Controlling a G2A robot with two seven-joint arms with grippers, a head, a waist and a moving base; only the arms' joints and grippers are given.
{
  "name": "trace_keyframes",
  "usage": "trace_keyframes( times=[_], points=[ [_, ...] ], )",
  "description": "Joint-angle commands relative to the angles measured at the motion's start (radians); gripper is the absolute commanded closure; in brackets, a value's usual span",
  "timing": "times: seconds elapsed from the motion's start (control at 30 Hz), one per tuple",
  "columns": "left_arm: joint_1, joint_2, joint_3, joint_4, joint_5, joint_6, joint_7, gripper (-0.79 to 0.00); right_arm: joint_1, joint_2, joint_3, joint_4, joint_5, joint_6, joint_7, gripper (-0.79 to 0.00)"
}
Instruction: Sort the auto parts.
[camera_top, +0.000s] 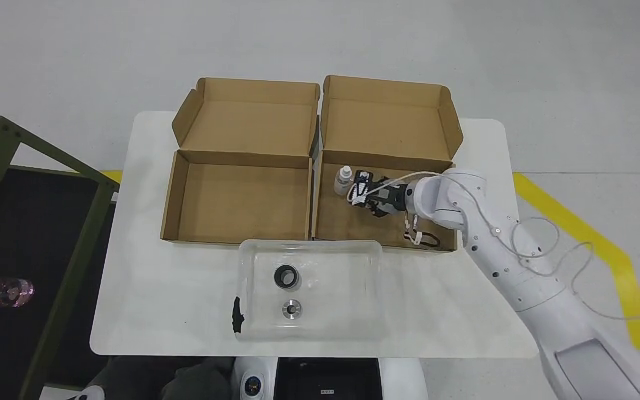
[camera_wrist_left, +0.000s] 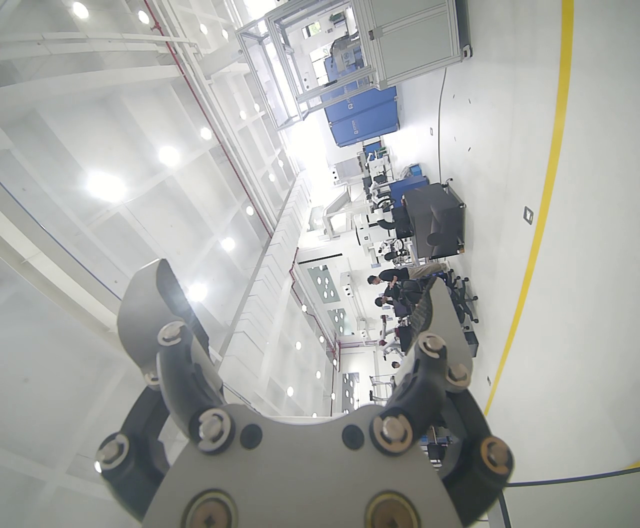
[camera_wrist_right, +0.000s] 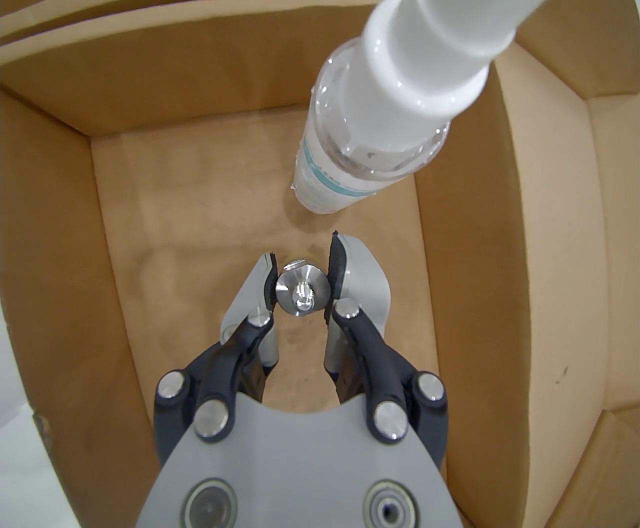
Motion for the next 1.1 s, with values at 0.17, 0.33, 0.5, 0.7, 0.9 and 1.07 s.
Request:
trace_keyframes(
  times=[0.17, 0.33, 0.5, 0.7, 0.9, 1.07],
  points=[
    [0.000, 0.000, 0.000, 0.000, 0.000, 0.000, 0.000, -0.785, 0.007, -0.005, 0.002, 0.010, 0.003, 0.004, -0.014, -0.311],
    [0.000, 0.000, 0.000, 0.000, 0.000, 0.000, 0.000, -0.785, -0.011, 0.006, 0.042, -0.027, 0.010, 0.008, -0.015, -0.314],
    [0.000, 0.000, 0.000, 0.000, 0.000, 0.000, 0.000, -0.785, -0.053, 0.025, 0.109, -0.107, 0.028, 0.009, -0.017, -0.329],
    [0.000, 0.000, 0.000, 0.000, 0.000, 0.000, 0.000, -0.785, -0.134, 0.050, 0.200, -0.236, 0.062, 0.013, -0.020, -0.348],
    [0.000, 0.000, 0.000, 0.000, 0.000, 0.000, 0.000, -0.785, -0.217, 0.067, 0.259, -0.355, 0.095, 0.003, -0.042, -0.366],
    [0.000, 0.000, 0.000, 0.000, 0.000, 0.000, 0.000, -0.785, -0.271, 0.074, 0.269, -0.437, 0.126, -0.034, -0.060, -0.366]
  ],
)
